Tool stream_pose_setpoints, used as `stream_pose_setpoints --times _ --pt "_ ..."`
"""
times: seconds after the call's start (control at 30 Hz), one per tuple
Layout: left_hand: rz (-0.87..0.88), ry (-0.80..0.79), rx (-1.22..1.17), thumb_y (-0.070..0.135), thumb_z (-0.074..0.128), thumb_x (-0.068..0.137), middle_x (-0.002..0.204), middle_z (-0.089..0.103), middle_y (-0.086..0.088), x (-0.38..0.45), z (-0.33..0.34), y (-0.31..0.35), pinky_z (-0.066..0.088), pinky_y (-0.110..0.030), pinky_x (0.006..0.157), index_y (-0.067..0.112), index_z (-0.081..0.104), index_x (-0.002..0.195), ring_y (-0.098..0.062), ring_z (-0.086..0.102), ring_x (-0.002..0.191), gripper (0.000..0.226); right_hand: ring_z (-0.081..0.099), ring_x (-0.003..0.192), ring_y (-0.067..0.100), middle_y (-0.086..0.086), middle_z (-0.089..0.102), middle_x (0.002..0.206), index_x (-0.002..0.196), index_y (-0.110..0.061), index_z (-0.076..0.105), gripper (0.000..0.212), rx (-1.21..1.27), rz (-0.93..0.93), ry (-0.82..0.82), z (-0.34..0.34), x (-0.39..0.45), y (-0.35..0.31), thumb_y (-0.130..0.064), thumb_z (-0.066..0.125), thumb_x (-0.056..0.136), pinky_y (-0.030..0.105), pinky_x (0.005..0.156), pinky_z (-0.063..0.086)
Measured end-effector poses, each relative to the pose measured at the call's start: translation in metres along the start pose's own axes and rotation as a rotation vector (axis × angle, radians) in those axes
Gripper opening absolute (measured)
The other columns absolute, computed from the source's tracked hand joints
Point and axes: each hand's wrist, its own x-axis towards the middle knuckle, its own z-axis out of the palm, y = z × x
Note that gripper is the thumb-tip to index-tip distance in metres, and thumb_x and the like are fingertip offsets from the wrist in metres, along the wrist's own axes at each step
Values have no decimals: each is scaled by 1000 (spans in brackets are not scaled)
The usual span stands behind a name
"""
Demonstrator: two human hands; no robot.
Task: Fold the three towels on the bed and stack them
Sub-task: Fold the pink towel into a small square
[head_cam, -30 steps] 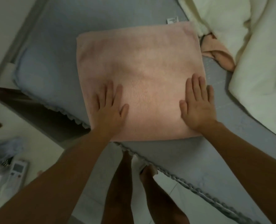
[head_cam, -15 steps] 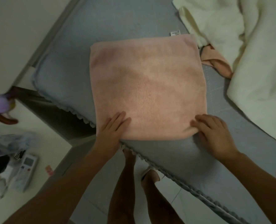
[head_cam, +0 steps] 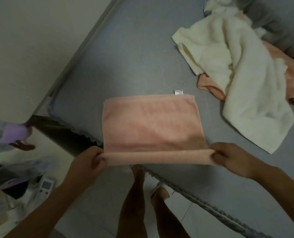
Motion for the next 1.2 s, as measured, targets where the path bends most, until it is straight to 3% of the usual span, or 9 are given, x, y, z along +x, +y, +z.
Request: stream_pose_setpoints --times 0.13,0.27,0.43,0.53,0.67,0.8,0.9,1.0,1.2 --pt "-147 194 -267 33 58 84 77 62 1 80 -21 2 45 -26 61 24 60 91 -8 56 67 11 56 64 14 -5 61 71 80 -20 58 10 116 30 344 -49 56 -31 -20 57 90 28 55 39" --pt "-318 248 -469 34 63 91 95 64 -1 167 -16 -5 46 -25 67 17 62 104 -17 56 87 22 51 66 5 -1 62 80 94 -10 66 10 396 156 702 -62 134 -39 -17 64 88 8 58 39" --pt "-503 185 -569 32 60 94 94 62 2 205 15 -6 41 -28 68 18 60 103 -16 55 90 16 55 88 23 5 62 94 102 -10 61 29 554 537 618 -17 184 -24 -37 58 90 31 74 38" --pt "-457 269 -529 30 61 93 103 63 0 197 12 -13 39 -27 77 15 64 108 -16 57 93 21 52 72 23 -4 53 69 78 -17 52 20 472 554 722 -7 176 -22 -34 57 87 30 65 33" --pt "-427 294 -492 33 62 92 102 64 2 203 6 -20 42 -29 79 21 64 104 -15 58 95 17 51 65 18 -8 52 67 80 -18 55 19 390 529 793 -10 170 -21 -36 58 85 29 60 31" --pt "-374 314 -356 17 61 91 111 60 -4 214 15 -8 43 -24 83 11 61 114 -26 58 105 24 58 109 33 11 64 111 116 -11 59 33 404 667 826 -5 178 -41 -28 51 90 35 88 41" --pt "-144 439 -154 7 57 88 135 52 -19 210 27 19 34 -34 108 8 55 129 -33 48 125 41 38 136 38 22 44 145 141 -4 42 57 47 403 895 18 187 -92 -29 46 90 51 114 25" --pt "193 234 -43 17 42 96 156 32 -15 196 57 43 22 -38 118 11 41 143 -25 25 147 47 31 142 30 14 38 151 147 -9 36 62 -155 -23 650 67 208 -158 -26 49 89 54 115 24" --pt "211 -13 425 48 21 98 164 9 -11 186 85 -21 7 -50 119 18 17 156 -30 9 151 65 -1 151 27 10 2 164 156 -11 8 71 -448 -165 432 106 224 -118 -48 29 98 48 121 -3"
